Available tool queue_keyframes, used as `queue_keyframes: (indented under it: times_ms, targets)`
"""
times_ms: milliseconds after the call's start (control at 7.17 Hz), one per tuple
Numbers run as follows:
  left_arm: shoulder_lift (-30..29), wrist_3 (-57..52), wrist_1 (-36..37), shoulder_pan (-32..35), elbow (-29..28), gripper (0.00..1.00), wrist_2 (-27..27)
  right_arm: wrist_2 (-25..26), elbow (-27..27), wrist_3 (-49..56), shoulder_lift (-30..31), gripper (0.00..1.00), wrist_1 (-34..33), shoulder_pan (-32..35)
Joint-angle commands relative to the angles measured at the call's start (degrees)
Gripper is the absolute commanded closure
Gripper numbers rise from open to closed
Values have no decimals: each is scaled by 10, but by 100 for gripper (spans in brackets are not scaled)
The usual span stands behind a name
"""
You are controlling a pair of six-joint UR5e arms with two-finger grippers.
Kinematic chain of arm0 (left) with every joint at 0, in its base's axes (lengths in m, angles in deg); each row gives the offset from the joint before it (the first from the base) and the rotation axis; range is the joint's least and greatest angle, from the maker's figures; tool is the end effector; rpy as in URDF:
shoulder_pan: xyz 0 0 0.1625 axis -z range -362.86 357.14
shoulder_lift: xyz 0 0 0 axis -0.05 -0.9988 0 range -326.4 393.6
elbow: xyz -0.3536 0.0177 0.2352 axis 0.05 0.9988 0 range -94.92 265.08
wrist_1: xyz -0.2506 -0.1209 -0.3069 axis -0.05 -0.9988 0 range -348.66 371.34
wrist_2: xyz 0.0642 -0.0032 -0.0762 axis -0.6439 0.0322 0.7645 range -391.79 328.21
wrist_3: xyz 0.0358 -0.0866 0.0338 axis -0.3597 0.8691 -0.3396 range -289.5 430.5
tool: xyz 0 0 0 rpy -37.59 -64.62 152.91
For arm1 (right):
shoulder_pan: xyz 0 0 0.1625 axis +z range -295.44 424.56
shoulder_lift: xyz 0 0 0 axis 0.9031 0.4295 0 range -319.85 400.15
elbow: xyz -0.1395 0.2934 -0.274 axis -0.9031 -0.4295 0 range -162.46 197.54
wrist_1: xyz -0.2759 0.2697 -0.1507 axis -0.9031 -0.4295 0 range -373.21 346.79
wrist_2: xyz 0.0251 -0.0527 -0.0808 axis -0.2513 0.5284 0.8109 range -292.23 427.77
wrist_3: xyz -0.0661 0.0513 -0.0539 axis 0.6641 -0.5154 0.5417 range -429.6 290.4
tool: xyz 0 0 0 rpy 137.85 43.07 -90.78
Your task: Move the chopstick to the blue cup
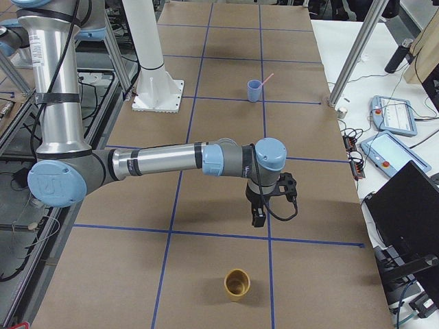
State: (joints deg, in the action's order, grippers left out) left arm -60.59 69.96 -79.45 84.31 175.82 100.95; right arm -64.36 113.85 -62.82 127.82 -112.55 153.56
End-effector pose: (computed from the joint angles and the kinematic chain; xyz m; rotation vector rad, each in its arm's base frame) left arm -0.0396 -0.5309 0.6157 0.0802 0.7473 0.0933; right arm 0.0577 -0.5048 0.6033 0.0252 -0.7355 -0.1251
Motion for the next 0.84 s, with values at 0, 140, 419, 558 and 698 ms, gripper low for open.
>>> queue_keyframes:
  times_ms: [0,140,419,558,698]
  targets:
    - [27,-51,4,37,-5,2,1,-1,-2,-4,5,0,-1,1]
    - [37,-44,3,37,0,2,22,-10,-1,-4,20,0,1,2]
    - [30,14,-3,35,0,2,49,-21,1,10,41,0,3,15]
    - [31,15,-4,36,0,2,50,-17,3,20,40,0,15,18]
    - [32,14,-4,36,-1,2,49,-17,1,20,38,0,16,19]
